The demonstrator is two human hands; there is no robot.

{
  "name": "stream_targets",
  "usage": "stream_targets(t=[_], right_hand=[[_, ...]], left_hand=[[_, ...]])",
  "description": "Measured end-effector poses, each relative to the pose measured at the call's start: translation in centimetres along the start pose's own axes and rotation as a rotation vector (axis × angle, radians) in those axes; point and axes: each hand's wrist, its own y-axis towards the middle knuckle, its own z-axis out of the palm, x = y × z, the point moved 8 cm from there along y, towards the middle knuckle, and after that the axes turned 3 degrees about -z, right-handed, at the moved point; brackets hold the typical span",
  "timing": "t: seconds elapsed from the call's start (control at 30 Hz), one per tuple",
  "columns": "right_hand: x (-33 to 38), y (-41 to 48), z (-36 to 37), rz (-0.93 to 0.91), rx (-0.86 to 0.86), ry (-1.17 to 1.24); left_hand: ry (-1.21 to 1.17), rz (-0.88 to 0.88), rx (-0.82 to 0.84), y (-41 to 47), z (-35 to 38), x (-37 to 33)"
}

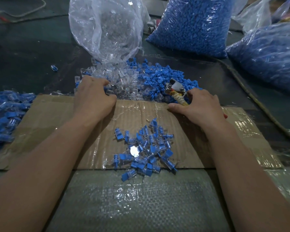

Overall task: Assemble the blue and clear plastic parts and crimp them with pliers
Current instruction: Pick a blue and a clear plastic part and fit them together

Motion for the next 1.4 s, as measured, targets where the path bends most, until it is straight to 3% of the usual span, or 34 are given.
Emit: stream_targets(t=[0.53, 0.67, 0.8, 0.97, 1.17, 1.4], right_hand=[[-0.2, 0.2, 0.2, 0.031, 0.001, 0.009], [0.8, -0.1, -1.0, -0.046, -0.138, 0.142], [3.6, -1.0, -2.5, -0.270, -0.328, 0.259], [6.5, -0.4, -0.4, -0.423, -0.172, 0.019], [6.7, 0.0, 2.1, -0.395, -0.010, -0.192], [6.8, -0.2, 2.2, -0.383, 0.034, -0.159]], left_hand=[[-0.023, 0.130, 0.079, 0.5, 1.1, -1.0], [-0.043, 0.146, 0.077, 0.3, 1.2, -1.1], [-0.208, 0.151, 0.084, -0.2, 1.0, -1.7], [-0.291, 0.265, 0.090, -1.2, 0.7, -3.7], [-0.353, 0.267, 0.095, -1.9, 0.6, -4.3], [-0.351, 0.264, 0.124, -2.3, 0.8, -4.7]])
